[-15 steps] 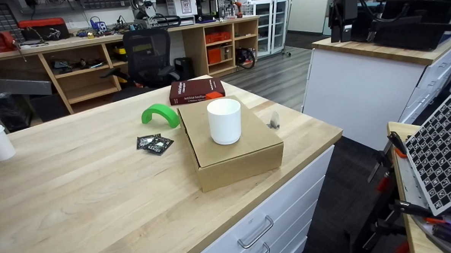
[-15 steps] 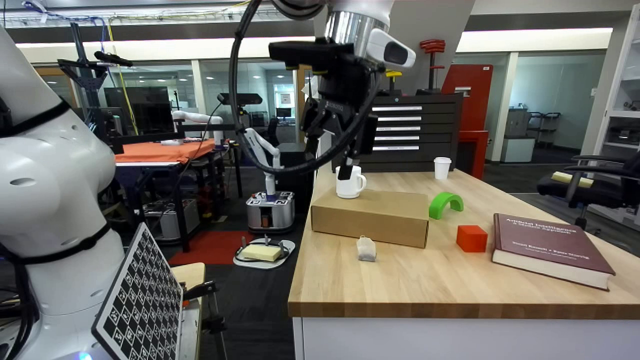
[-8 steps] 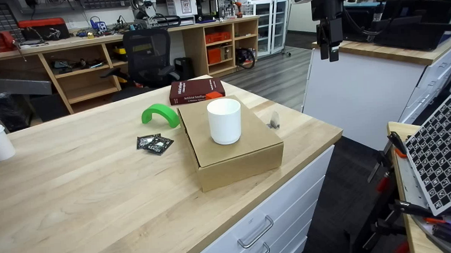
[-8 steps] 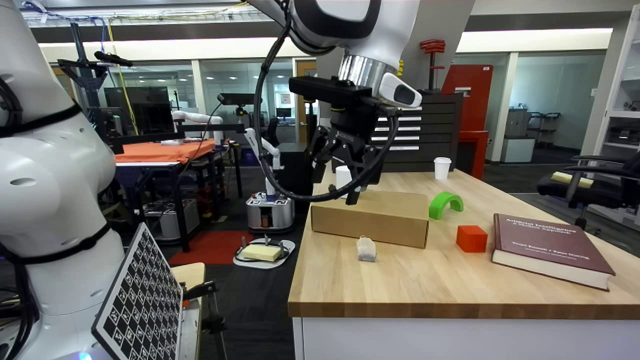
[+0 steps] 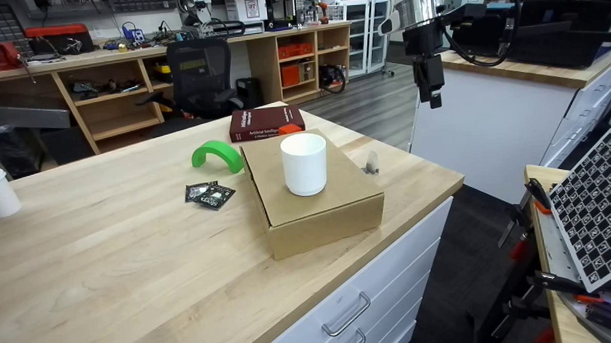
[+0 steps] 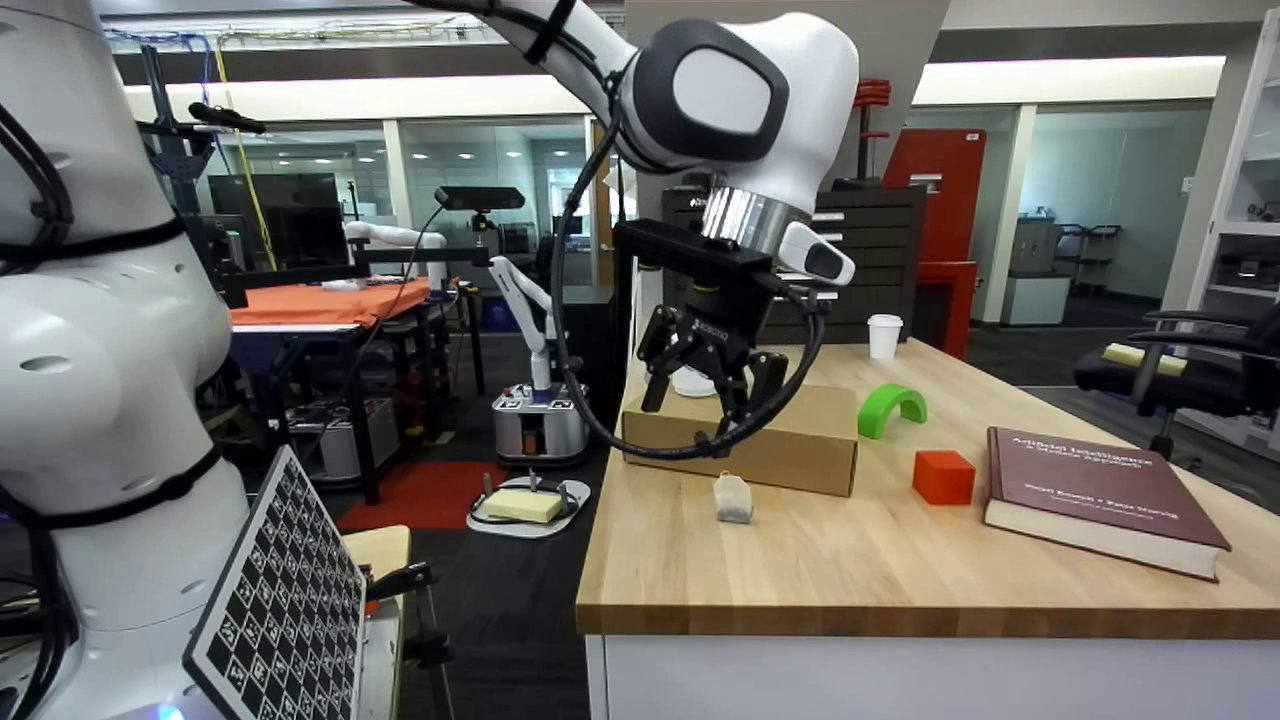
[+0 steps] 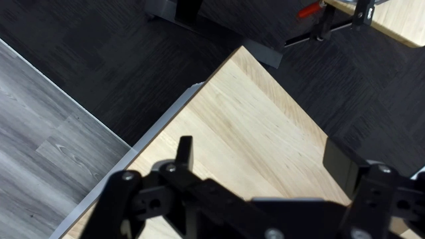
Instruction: Pick up the teabag from the countertop and put it inside the white mug on top of the brown box
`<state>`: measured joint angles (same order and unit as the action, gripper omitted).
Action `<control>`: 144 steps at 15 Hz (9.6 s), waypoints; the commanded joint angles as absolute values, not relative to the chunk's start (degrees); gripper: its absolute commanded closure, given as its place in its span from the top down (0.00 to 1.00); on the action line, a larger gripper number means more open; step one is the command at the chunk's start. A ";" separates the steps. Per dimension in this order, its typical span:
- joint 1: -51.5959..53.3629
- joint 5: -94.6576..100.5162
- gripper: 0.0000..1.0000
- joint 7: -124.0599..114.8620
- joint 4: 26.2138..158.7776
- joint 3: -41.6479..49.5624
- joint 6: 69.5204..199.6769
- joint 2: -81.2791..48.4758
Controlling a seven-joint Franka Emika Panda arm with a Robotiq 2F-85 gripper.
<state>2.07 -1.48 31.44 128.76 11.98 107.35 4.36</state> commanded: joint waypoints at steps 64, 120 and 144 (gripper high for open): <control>-0.01 -7.18 0.05 1.24 133.71 1.55 148.75 -10.79; 5.05 -9.20 0.02 23.90 115.45 -6.32 120.11 -4.81; 7.31 -10.75 0.01 28.33 108.32 -11.70 122.75 -8.11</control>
<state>6.87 -10.56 26.43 109.42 -11.89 121.17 -7.10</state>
